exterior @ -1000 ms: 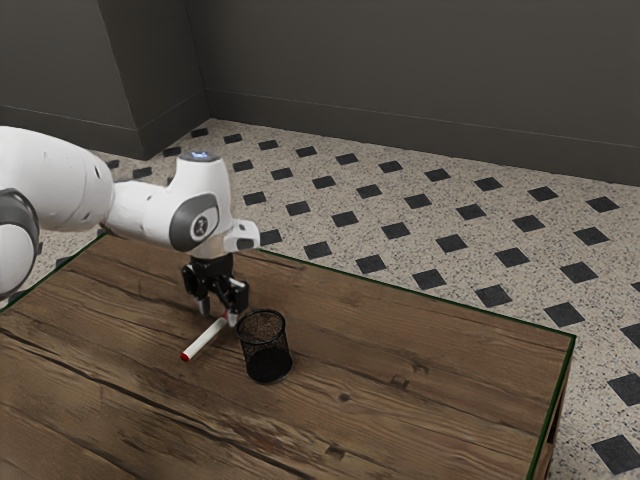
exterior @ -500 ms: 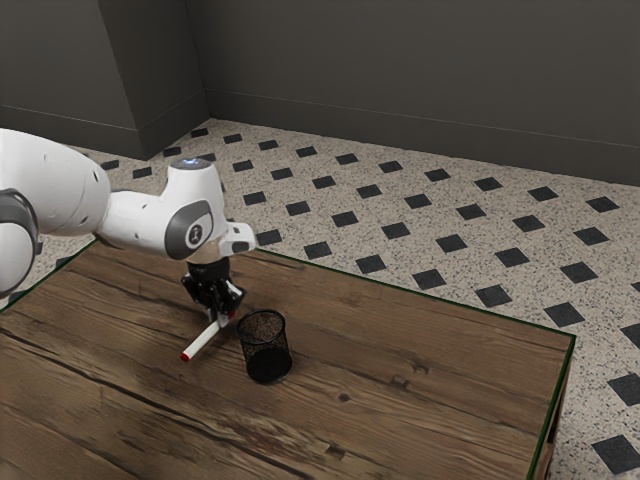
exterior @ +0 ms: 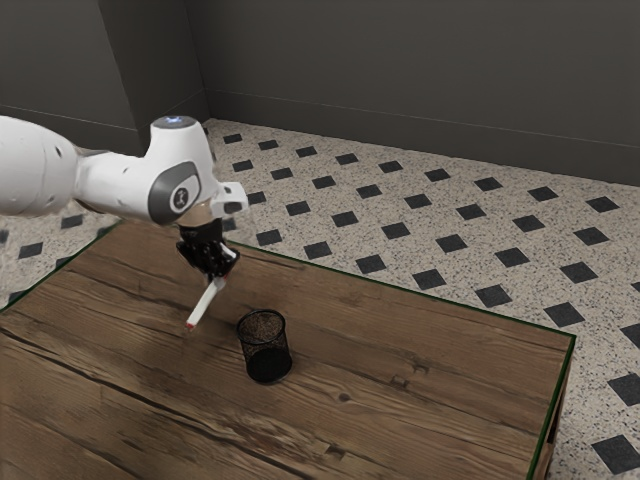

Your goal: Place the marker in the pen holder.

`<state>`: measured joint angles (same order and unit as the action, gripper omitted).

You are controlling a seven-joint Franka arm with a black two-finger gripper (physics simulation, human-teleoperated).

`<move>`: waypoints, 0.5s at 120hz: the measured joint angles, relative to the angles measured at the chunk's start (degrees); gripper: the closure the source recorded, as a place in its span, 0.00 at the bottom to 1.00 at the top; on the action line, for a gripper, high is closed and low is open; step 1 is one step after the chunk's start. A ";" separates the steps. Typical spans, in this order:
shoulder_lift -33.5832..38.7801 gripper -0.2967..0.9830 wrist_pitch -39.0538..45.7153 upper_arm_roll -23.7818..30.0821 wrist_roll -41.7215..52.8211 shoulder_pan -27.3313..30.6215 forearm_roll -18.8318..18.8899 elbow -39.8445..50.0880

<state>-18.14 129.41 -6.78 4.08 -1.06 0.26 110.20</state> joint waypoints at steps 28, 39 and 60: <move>12.78 0.85 -5.09 0.04 -0.27 -4.88 0.55 2.97; 13.57 0.85 -2.42 0.22 1.16 -7.28 -0.96 4.00; 16.12 0.85 7.90 -0.04 7.73 -8.64 -10.44 9.51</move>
<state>-2.03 137.32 -6.82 11.81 -9.69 -10.18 119.71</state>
